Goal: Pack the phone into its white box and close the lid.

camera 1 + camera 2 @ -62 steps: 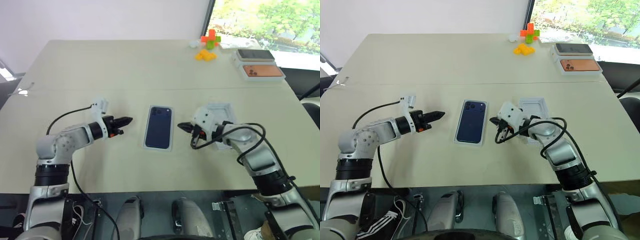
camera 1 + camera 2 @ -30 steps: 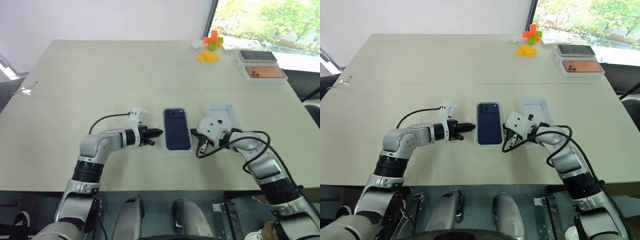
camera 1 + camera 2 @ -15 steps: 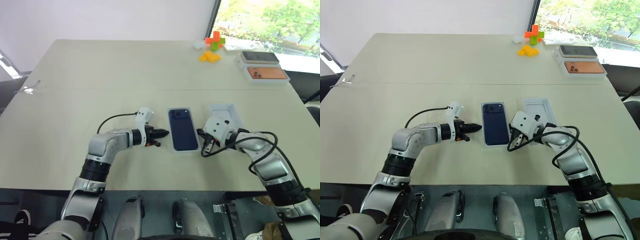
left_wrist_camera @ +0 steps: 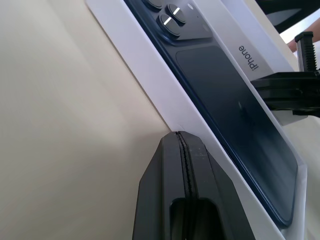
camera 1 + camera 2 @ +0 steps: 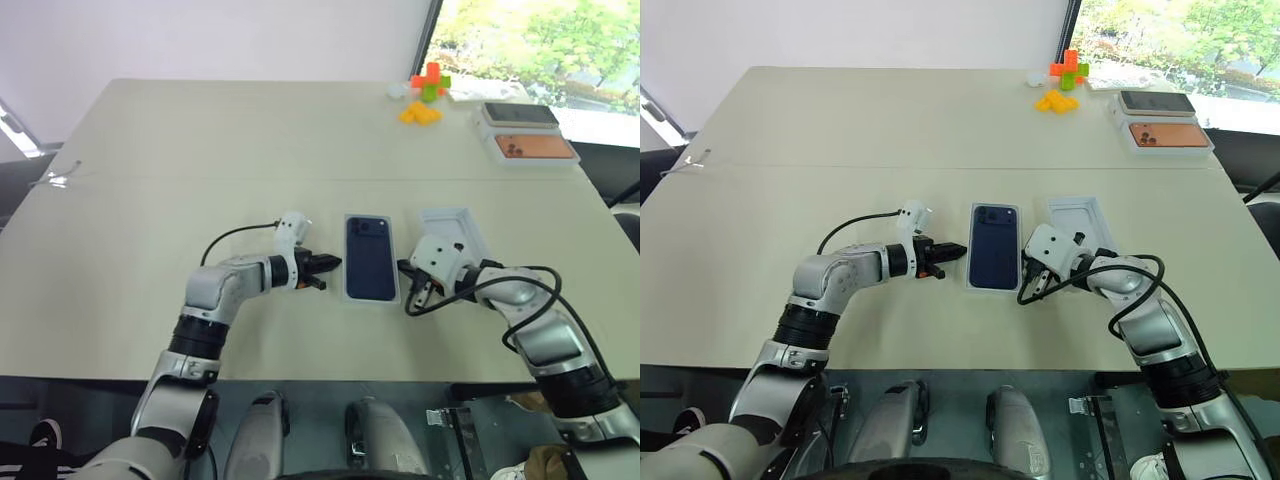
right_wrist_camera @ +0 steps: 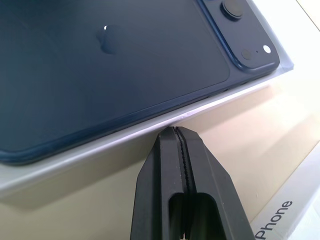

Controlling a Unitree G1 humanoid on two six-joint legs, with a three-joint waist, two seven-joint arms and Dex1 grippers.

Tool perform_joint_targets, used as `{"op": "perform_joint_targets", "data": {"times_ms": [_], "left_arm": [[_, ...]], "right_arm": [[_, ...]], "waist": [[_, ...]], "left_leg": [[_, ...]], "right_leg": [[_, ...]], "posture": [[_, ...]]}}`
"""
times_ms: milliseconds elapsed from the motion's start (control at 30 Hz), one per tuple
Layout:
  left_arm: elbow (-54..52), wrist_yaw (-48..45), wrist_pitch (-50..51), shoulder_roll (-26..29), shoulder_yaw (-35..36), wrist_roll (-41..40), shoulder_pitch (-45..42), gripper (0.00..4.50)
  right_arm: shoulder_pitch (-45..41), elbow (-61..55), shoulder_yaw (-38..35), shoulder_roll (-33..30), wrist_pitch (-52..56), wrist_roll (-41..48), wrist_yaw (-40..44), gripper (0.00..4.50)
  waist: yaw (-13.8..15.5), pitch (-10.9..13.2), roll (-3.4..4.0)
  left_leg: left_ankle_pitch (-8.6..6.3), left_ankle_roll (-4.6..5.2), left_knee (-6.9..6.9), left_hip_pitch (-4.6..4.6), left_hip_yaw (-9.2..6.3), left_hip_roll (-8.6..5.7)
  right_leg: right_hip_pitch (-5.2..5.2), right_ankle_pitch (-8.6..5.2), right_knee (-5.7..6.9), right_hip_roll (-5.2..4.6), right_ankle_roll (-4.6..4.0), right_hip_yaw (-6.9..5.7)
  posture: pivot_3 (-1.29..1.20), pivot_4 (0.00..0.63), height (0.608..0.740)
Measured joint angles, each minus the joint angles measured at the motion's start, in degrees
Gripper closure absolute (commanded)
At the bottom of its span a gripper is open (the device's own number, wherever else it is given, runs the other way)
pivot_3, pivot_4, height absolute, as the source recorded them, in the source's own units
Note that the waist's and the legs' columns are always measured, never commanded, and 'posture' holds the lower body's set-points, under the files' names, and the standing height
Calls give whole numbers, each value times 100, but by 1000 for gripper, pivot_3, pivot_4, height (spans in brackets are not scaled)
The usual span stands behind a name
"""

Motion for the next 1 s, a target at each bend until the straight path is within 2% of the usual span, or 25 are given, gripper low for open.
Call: {"op": "perform_joint_targets", "data": {"times_ms": [600,1000], "left_arm": [[68,16,-63,-395,-84,210,-18,4479],[67,4,-74,-394,-66,247,-19,4479]], "right_arm": [[53,48,-155,-303,-5,-4,67,4500],[69,49,-180,-306,-2,59,128,4500]], "waist": [[4,0,0],[-6,0,0]], "left_leg": [[0,0,2,-2,5,-1],[0,0,1,-1,4,0]], "right_leg": [[0,0,-1,0,1,0],[-1,0,0,2,1,0]], "posture": [[0,150,739],[0,150,739]]}}
